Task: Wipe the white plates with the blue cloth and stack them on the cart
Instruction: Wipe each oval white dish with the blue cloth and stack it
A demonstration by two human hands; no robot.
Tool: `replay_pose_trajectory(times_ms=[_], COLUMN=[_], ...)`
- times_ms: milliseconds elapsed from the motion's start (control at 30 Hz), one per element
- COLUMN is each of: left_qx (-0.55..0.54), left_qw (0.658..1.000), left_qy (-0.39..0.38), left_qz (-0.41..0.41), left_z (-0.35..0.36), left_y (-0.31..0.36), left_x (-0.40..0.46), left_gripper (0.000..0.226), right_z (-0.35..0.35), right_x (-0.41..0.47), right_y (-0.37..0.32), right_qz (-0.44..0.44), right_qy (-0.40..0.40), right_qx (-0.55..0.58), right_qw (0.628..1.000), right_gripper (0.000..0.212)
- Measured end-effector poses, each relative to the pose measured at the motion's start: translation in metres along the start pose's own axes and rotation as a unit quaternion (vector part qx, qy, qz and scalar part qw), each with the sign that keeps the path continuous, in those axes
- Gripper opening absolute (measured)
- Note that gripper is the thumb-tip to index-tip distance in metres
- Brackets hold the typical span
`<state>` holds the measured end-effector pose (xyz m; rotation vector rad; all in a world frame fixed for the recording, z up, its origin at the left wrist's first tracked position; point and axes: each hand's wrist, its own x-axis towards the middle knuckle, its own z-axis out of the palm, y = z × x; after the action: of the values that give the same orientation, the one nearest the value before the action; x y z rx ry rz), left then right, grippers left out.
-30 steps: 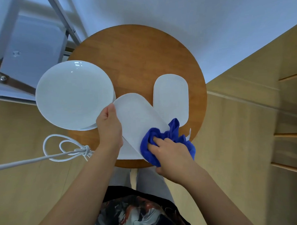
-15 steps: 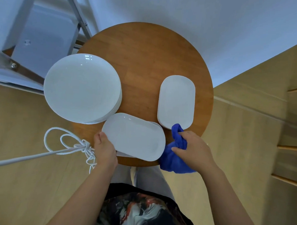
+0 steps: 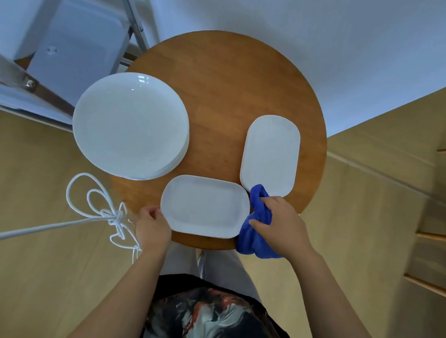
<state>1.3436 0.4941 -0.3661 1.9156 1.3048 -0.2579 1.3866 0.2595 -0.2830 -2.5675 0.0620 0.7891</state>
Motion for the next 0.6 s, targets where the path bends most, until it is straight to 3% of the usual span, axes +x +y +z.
replay_pose_trajectory(times_ms=[133,267,433,600], left_qx=[0.047,0.073,0.193,0.331], left_qw=[0.992,0.96,0.915,0.871], left_qy=[-0.021,-0.094,-0.231,-0.255], left_qz=[0.115,0.253,0.267,0.257], left_z=[0.009,0.029,0.077,0.11], left_y=[0.017,0.054,0.108,0.135], left_x=[-0.004,-0.018,-0.025,-0.023], left_gripper=[0.026,0.022,0.024,0.032], right_z=[-0.004,-0.009,-0.016,-0.021], right_x=[0.001,0.001,0.0,0.004], right_y=[0.003,0.007,0.014,0.016], right_qz=[0.006,0.019,0.039,0.056], right_qy=[0.0,0.017,0.05,0.074], right_qx=[0.014,0.04,0.083,0.123], right_qw=[1.0,0.999,0.995,0.988], right_gripper=[0.012,0.015,0.025,0.024])
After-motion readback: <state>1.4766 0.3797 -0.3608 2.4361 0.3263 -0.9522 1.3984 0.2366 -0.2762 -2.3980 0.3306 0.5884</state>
